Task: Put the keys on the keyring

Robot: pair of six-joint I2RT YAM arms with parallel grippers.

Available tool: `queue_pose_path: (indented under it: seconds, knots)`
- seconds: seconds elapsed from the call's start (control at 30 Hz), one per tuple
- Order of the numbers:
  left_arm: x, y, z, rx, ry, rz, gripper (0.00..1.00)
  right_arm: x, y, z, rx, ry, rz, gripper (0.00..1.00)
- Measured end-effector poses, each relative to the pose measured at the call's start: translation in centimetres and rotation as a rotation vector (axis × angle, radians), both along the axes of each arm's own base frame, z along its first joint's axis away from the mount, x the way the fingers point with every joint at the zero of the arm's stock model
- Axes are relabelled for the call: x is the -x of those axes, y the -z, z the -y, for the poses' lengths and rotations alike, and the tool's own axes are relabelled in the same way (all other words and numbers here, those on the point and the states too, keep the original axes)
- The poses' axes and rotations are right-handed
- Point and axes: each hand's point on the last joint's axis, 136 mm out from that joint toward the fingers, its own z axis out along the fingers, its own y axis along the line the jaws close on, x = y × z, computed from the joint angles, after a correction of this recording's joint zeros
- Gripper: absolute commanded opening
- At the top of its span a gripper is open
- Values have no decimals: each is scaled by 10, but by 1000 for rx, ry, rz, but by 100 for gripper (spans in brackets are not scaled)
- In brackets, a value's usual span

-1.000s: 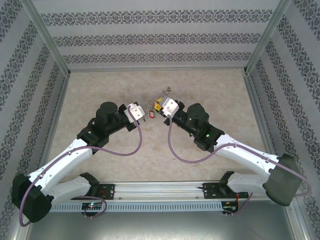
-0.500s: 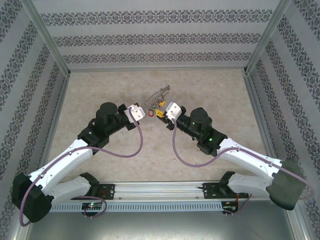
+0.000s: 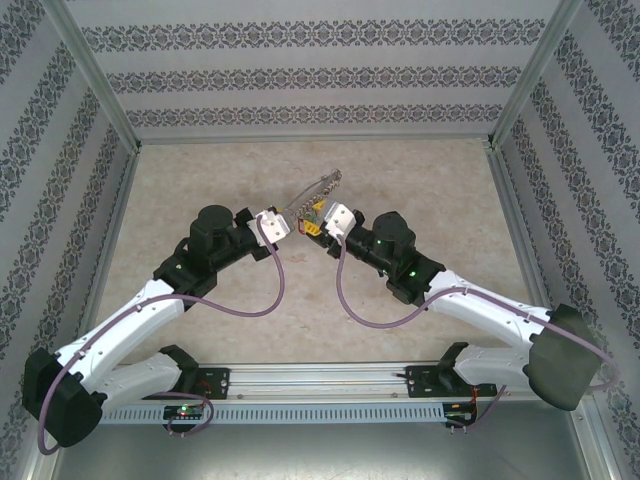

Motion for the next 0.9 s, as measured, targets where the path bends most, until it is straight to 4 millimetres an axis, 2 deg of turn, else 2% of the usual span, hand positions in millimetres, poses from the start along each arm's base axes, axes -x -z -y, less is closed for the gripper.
queue_pose_path:
  seconds: [0.33,0.9]
  knots:
    - [2,-1,1,8,13,-1,0,-2,-10,-2,-22,-2,23,41]
    - [1,2,0,12,1,-4,0,-14,-9,-1,-27,55,-2,24]
